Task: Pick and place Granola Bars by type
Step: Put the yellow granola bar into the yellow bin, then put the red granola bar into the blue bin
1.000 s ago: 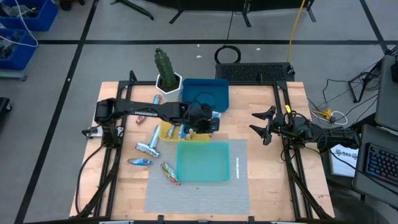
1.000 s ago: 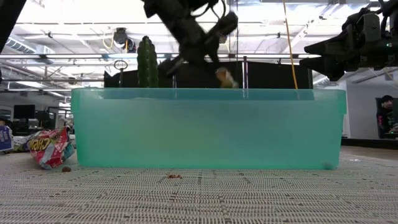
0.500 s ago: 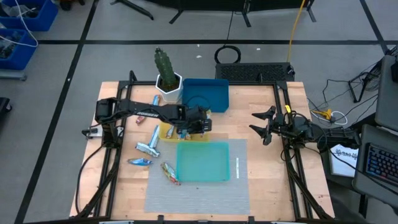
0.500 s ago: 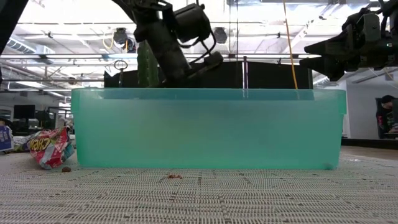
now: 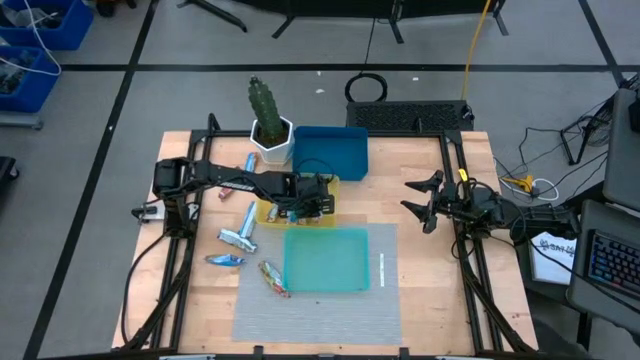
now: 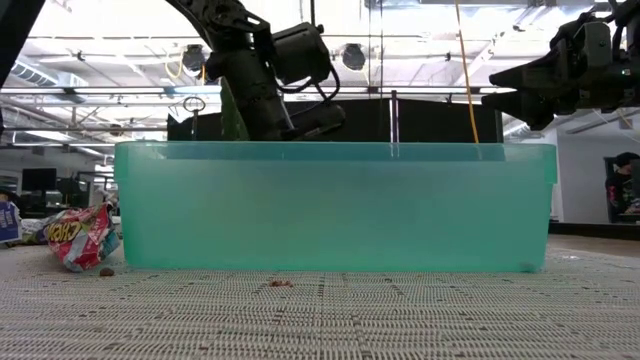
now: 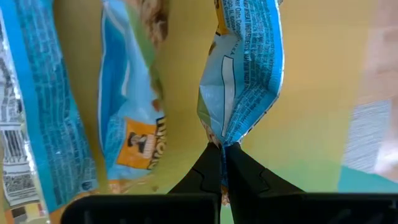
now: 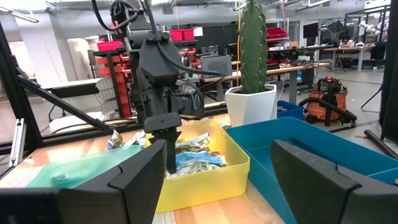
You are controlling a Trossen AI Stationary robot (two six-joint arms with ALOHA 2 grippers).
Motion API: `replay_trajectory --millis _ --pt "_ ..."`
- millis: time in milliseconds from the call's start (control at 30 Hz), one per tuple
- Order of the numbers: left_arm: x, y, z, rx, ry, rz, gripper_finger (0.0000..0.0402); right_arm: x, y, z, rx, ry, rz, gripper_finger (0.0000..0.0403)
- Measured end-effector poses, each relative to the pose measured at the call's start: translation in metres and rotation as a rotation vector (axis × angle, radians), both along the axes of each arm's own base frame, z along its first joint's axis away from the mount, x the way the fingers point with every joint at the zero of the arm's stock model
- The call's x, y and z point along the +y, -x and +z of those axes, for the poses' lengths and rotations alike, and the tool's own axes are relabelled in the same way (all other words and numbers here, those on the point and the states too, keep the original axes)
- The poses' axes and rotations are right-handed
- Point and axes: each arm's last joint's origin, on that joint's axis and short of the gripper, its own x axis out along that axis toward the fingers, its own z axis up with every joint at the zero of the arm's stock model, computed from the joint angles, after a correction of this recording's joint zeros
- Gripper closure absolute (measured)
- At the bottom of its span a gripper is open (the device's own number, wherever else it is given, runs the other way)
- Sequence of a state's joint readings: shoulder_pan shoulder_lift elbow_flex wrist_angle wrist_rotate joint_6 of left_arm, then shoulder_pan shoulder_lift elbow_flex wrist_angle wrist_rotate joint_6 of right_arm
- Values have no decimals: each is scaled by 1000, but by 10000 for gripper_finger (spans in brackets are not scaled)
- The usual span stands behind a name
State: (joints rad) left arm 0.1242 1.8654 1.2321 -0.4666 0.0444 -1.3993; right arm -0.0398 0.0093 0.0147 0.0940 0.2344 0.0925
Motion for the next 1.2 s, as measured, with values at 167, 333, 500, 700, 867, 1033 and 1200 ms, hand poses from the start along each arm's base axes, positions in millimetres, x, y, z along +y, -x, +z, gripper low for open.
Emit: replay_trajectory --millis 167,333,500,700,867,1033,1200 --pt "3 0 0 -5 -11 -23 362 0 0 0 0 0 0 124" --pt "4 0 0 -7 -10 -41 313 0 0 0 0 0 0 124" --pt "4 0 0 -9 -2 -27 267 0 0 0 0 0 0 124" --pt "5 2 12 -45 -42 -11 213 0 0 0 0 0 0 124" --pt "7 11 42 -110 -165 -30 184 0 0 0 0 0 0 124" --pt "2 27 79 -180 -276 -62 167 0 0 0 0 0 0 124" --pt "-8 42 107 -244 -360 -140 149 0 0 0 0 0 0 124"
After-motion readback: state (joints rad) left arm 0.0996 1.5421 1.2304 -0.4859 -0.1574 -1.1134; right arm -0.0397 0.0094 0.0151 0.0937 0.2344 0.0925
